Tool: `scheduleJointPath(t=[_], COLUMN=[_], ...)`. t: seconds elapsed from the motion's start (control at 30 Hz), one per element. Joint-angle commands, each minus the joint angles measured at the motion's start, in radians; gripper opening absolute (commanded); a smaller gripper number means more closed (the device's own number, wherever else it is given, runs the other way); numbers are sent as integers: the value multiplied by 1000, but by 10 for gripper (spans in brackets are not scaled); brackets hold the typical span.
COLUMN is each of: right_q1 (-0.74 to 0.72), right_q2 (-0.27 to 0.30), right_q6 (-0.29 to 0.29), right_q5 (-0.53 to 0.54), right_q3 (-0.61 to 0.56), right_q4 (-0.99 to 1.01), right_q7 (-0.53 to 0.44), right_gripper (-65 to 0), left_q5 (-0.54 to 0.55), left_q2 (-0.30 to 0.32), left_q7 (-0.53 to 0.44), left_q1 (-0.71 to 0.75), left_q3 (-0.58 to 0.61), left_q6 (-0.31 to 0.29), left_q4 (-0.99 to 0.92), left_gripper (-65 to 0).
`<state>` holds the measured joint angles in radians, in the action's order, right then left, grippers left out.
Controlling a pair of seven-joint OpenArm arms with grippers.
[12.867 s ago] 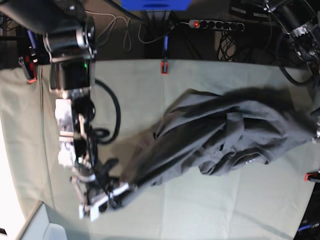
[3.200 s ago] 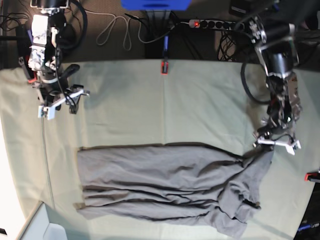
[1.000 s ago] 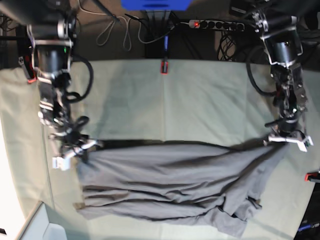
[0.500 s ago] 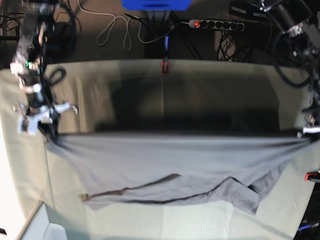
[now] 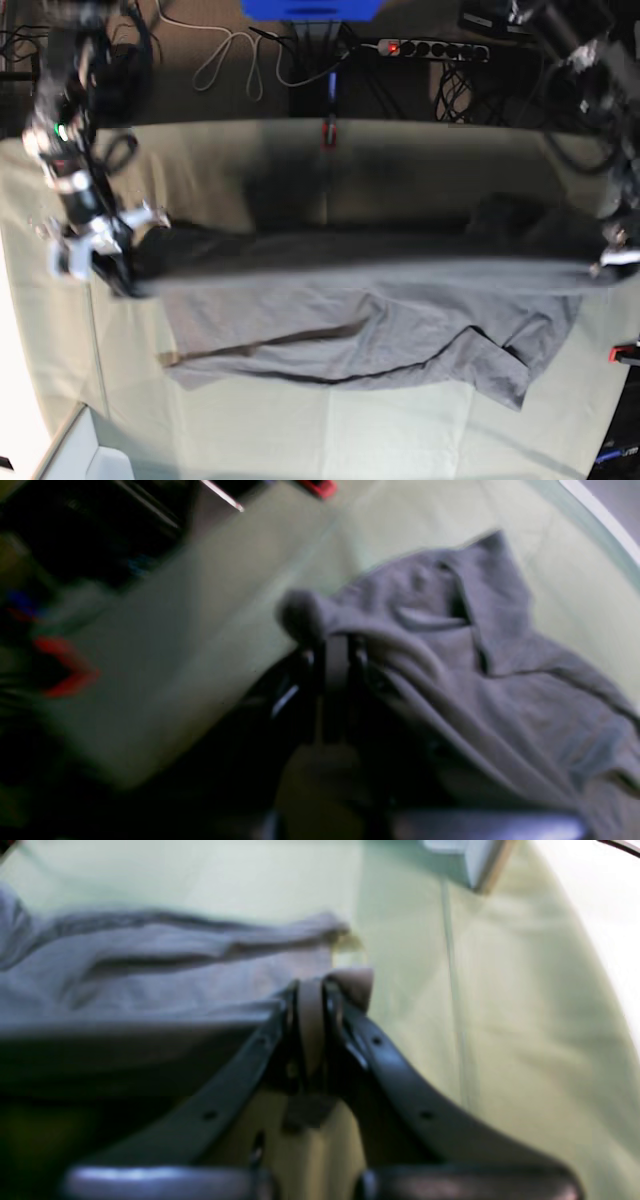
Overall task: Layout the t-shirt on the table in an organized manner, then fold the t-shirt properly
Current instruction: 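Lift and pull the grasped edge with both grippers to straighten the shirt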
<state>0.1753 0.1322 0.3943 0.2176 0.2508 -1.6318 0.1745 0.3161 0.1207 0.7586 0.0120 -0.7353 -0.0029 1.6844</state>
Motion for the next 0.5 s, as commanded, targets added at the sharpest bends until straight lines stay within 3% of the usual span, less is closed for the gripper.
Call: scheduleJointPath(t=[0.0, 0.3, 0.37, 0.47], right_q1=[-46, -368, -397, -409], right_q2=[10, 17, 30, 31], right_q6=[-4, -5, -5, -8], right_q5=[10, 9, 9, 9], right_q3=[5, -58, -66, -61], right_q4=[32, 420, 466, 493], right_q7=[-28, -28, -28, -30], right_gripper=[-650, -640, -580, -438], left_q5=[4, -2, 4, 2], left_q2=[10, 32, 49, 63], left_q7=[-32, -101, -70, -6], left_q1=[-40, -266, -304, -347], left_q3=[15, 64, 64, 62], left_q6=[-3, -3, -3, -3], left_q4=[-11, -298, -350, -404], left_gripper=[-649, -644, -615, -498])
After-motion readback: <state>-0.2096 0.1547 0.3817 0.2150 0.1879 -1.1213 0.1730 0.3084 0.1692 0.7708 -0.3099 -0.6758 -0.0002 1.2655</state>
